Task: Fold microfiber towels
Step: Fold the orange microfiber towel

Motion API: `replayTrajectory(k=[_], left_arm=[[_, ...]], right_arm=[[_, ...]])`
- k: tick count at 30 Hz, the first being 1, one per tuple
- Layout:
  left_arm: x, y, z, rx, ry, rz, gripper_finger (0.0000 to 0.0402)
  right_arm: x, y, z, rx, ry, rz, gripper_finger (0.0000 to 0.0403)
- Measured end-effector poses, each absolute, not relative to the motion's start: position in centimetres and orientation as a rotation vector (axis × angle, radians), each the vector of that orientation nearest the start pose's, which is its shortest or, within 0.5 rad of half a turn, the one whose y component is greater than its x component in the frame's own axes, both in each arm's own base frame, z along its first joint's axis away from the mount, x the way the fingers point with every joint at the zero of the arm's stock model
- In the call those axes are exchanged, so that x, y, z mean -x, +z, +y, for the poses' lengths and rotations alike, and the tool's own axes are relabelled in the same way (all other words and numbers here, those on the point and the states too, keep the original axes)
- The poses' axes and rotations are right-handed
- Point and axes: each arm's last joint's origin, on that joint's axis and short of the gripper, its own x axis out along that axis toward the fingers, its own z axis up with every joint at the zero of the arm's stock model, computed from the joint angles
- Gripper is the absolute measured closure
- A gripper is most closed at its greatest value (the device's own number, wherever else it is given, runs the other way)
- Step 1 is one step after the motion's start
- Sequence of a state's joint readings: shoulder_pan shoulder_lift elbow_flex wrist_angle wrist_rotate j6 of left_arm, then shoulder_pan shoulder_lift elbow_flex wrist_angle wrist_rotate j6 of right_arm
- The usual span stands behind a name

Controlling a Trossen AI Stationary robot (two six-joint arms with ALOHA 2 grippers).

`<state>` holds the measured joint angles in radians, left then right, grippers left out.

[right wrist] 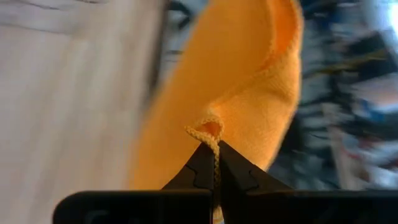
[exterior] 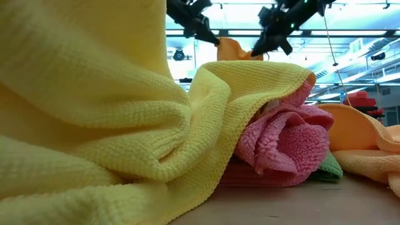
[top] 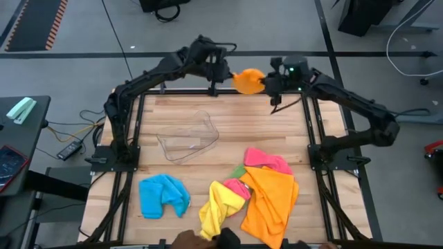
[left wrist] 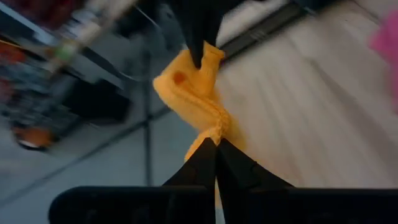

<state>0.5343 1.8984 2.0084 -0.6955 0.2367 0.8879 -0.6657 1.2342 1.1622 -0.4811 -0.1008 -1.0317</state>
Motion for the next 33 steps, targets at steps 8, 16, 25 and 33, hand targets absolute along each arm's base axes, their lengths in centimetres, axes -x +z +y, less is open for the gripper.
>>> replayTrajectory(k=[8, 16, 25, 33], left_arm=[[-39.2, 32.5, 18.0, -0.512, -0.158, 0.753, 0.0388], [-40.4, 26.2, 12.6, -0.362, -0.313, 0.926, 0.0396], [-40.6, 23.4, 9.6, -0.266, -0.335, 0.976, 0.0382], [-40.3, 23.0, 13.0, -0.177, -0.12, 0.948, 0.0389]], right_arm=[[-24.0, 27.6, -14.8, 0.433, 0.131, 1.019, 0.0393], [-26.8, 24.6, -12.0, 0.372, 0.298, 1.123, 0.0393], [-27.2, 24.1, -10.8, 0.335, 0.342, 1.144, 0.0393], [-26.6, 23.7, -13.4, 0.27, 0.26, 1.137, 0.0393]])
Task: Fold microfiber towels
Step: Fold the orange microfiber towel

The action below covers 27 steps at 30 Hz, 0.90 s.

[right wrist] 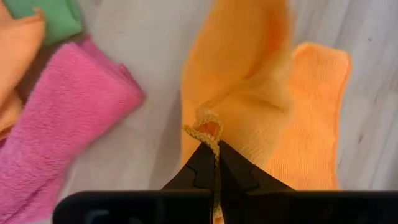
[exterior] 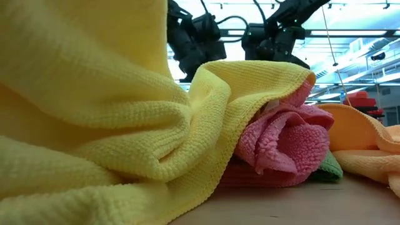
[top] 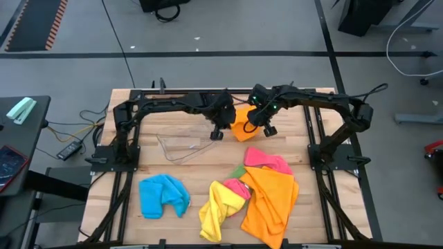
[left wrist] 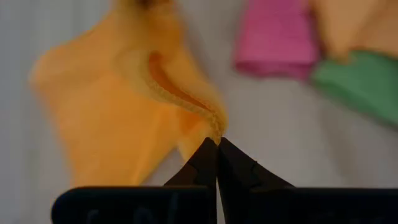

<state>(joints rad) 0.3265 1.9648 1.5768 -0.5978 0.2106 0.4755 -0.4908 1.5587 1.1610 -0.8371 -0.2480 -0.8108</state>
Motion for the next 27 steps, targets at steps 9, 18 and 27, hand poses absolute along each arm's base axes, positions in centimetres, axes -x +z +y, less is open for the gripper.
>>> replayTrajectory(k=[9, 18, 27], left_arm=[[-39.3, 22.1, 16.6, -0.152, -0.004, 0.995, 0.0388], [-39.0, 20.9, 18.0, -0.11, 0.033, 1.027, 0.0377], [-39.5, 19.4, 17.7, -0.094, 0.017, 1.063, 0.0388]], right_arm=[[-26.7, 23.4, -15.8, 0.28, 0.18, 1.073, 0.0393], [-26.8, 22.2, -17.8, 0.21, 0.115, 1.067, 0.0393], [-26.4, 22.0, -19.0, 0.051, -0.005, 1.054, 0.039]])
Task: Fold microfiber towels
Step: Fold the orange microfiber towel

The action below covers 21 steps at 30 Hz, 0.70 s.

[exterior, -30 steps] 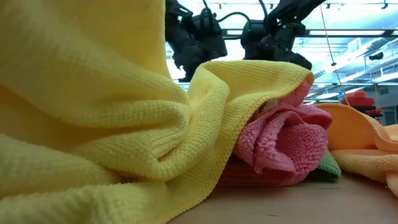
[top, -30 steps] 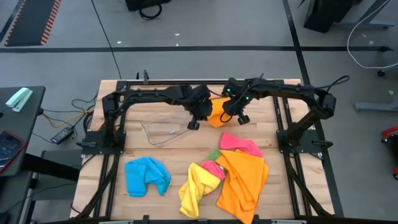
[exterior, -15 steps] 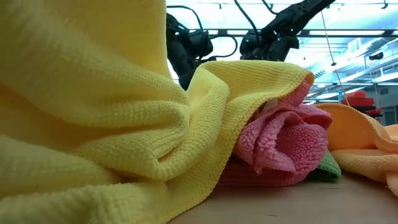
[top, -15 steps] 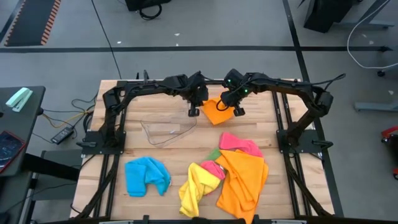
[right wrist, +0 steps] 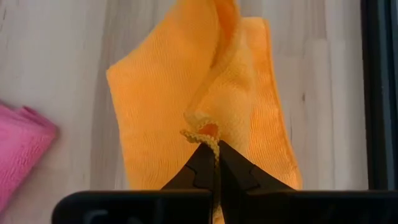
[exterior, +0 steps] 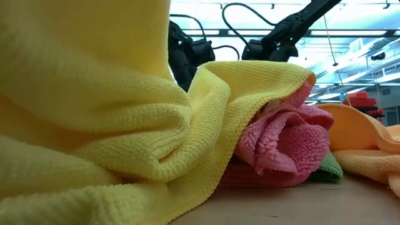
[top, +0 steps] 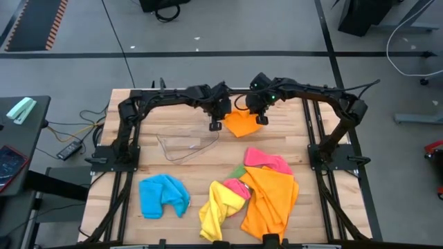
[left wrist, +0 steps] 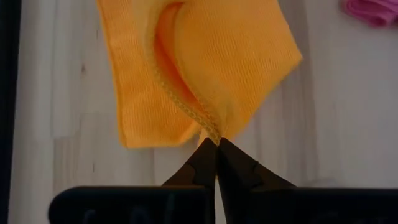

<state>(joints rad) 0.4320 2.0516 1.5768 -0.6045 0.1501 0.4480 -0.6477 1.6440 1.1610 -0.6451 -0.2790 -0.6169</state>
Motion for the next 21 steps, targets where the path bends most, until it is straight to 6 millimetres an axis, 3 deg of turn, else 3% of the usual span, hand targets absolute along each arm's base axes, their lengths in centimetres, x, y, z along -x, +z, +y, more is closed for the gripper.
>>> replayTrajectory(k=[8, 15, 21], left_arm=[[-39.8, 19.0, 17.6, -0.108, 0.087, 1.084, 0.0351], [-39.8, 19.0, 17.7, -0.117, 0.129, 1.1, 0.0293], [-40.0, 20.4, 17.0, -0.17, 0.129, 1.054, 0.0248]], right_arm=[[-26.4, 22.0, -19.2, 0.036, -0.014, 1.039, 0.0389], [-26.5, 22.1, -19.3, 0.048, -0.02, 1.022, 0.0389], [-26.6, 22.1, -19.3, 0.052, -0.025, 1.021, 0.0389]])
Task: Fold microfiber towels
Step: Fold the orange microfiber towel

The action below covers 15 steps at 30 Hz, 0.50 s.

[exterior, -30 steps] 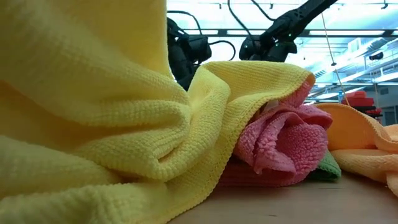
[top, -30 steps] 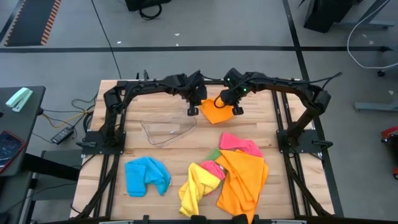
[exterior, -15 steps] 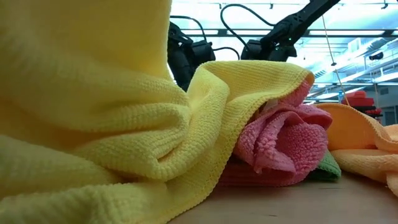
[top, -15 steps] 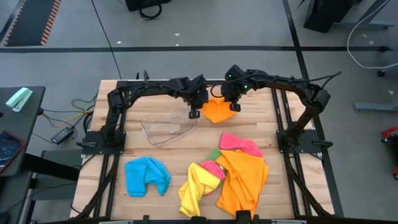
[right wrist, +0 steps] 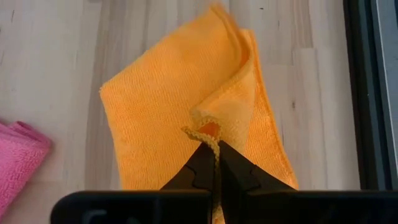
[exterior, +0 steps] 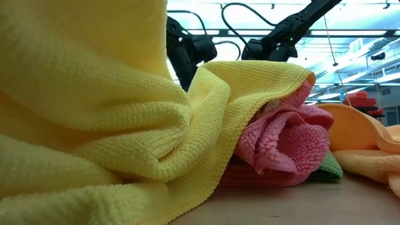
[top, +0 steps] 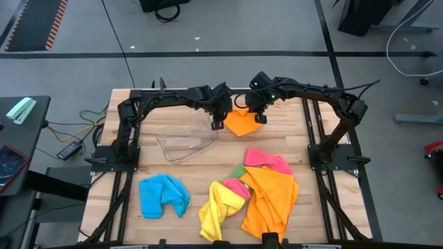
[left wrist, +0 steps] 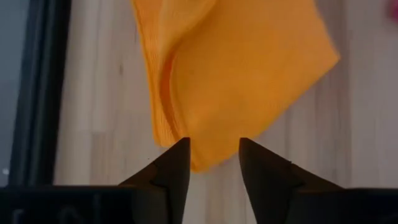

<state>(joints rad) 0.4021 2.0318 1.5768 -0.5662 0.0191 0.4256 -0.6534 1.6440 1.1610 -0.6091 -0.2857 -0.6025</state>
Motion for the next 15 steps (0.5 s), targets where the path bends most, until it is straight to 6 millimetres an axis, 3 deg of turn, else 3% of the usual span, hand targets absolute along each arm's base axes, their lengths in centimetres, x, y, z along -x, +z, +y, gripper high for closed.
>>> replayTrajectory(k=[8, 15], left_arm=[[-40.9, 21.2, 14.4, -0.216, 0.079, 1.014, 0.0253], [-41.5, 21.1, 12.3, -0.233, 0.033, 1.024, 0.0276]], right_arm=[[-26.5, 22.2, -19.6, 0.04, -0.056, 1.009, 0.0376], [-26.3, 22.2, -19.9, 0.075, -0.132, 1.057, 0.0298]])
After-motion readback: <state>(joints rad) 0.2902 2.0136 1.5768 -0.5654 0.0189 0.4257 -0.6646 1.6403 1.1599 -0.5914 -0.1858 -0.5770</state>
